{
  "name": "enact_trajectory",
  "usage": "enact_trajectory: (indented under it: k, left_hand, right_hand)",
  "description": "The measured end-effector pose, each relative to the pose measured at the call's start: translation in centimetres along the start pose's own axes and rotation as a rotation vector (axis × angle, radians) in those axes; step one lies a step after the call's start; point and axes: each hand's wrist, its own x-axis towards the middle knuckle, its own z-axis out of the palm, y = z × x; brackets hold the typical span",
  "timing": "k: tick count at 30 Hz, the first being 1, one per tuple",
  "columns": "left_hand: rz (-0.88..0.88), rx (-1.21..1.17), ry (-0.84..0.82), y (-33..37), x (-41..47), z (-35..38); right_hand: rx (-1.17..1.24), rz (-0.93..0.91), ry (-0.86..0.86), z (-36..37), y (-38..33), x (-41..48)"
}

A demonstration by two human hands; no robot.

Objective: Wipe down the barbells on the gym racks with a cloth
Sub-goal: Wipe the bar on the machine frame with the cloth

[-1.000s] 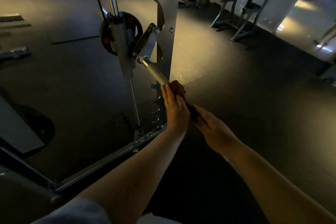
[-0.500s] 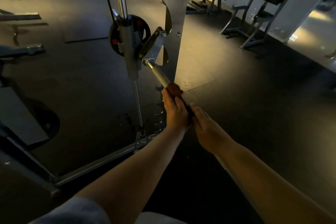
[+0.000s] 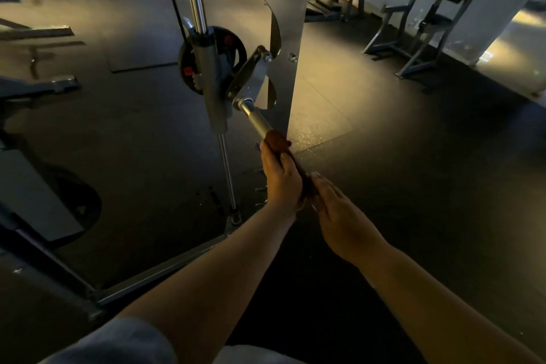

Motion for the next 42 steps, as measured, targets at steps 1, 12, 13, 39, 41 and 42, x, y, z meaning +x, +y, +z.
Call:
enact_trajectory:
  k: [1, 12, 13, 39, 41, 42]
  left_hand:
    - [0.005, 0.000, -0.011, -0.1, -0.6, 0.0]
    - [0.051, 0.104, -0.036, 0.2, 3.6, -1.3]
    - [0.078, 0.132, -0.053, 0.0, 3.3, -1.4]
    - [0.056, 0.192, -0.028, 1.8, 9.1, -1.6]
    - [0.073, 0.235, -0.031, 2.0, 10.1, -2.0]
    - [0.097, 0.254, -0.028, 2.0, 10.0, -2.1]
  right_hand:
    - [0.005, 0.004, -0.007, -0.1, 0.1, 0.2]
    - [-0.042, -0.026, 0.017, 0.1, -0.3, 2.3]
    - [-0.049, -0.026, 0.023, 0.2, -0.1, 2.2]
    - [-0.076, -0.082, 0.011, 0.4, -1.6, 6.6]
    - [-0.074, -0.059, 0.000, 0.3, -1.7, 6.8]
    - [-0.071, -0.057, -0.007, 0.3, -1.9, 7.0]
